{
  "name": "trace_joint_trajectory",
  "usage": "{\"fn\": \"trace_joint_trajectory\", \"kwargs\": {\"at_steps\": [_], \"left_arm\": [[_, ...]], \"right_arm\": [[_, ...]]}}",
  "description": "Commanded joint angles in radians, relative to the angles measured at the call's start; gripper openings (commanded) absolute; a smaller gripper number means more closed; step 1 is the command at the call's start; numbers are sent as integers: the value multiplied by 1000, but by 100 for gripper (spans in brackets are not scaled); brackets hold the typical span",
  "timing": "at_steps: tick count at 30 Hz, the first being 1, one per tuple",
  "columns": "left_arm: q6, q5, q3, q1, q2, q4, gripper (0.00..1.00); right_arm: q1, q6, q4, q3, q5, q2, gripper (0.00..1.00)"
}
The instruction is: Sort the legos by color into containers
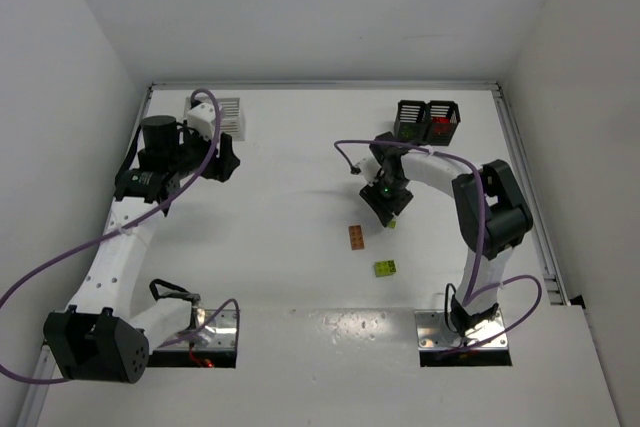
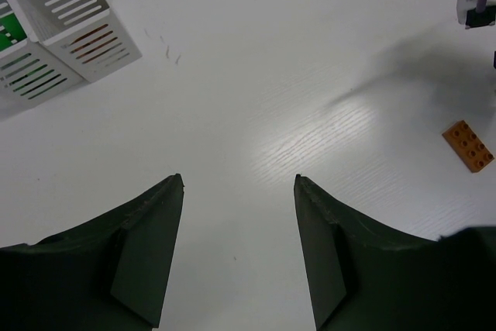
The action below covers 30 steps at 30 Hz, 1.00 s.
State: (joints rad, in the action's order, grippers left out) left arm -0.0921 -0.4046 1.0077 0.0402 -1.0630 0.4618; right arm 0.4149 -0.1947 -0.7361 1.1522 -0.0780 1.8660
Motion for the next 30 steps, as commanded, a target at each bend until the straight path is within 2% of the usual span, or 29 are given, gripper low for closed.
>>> {"fn": "trace_joint_trajectory", "kwargs": {"at_steps": [1,16,19,23,25,28,29,30], "left_arm": [[14,-23,3,4,3,-41,65],[14,-33,-6,4,-25,-51,65],[14,-33,-6,4,-25,-51,65],[14,-33,-6,4,-25,-60,65],[-7,-42,-15,4,-25,-60,66],[-26,-51,-27,4,-2,-60,72],[-26,-51,-37,4,-2,-69,89],[-26,-51,-37,4,-2,-69,99]], "right_arm": [[4,0,21,-11,11,13,50],[4,0,40,-49,20,13,44],[4,0,49,-49,20,22,35],[4,0,49,-29,20,22,19],[4,0,49,-1,20,-8,17],[4,20,23,87,4,-48,14],[4,35,23,115,-6,-82,13],[4,56,23,171,-17,-99,13]]}}
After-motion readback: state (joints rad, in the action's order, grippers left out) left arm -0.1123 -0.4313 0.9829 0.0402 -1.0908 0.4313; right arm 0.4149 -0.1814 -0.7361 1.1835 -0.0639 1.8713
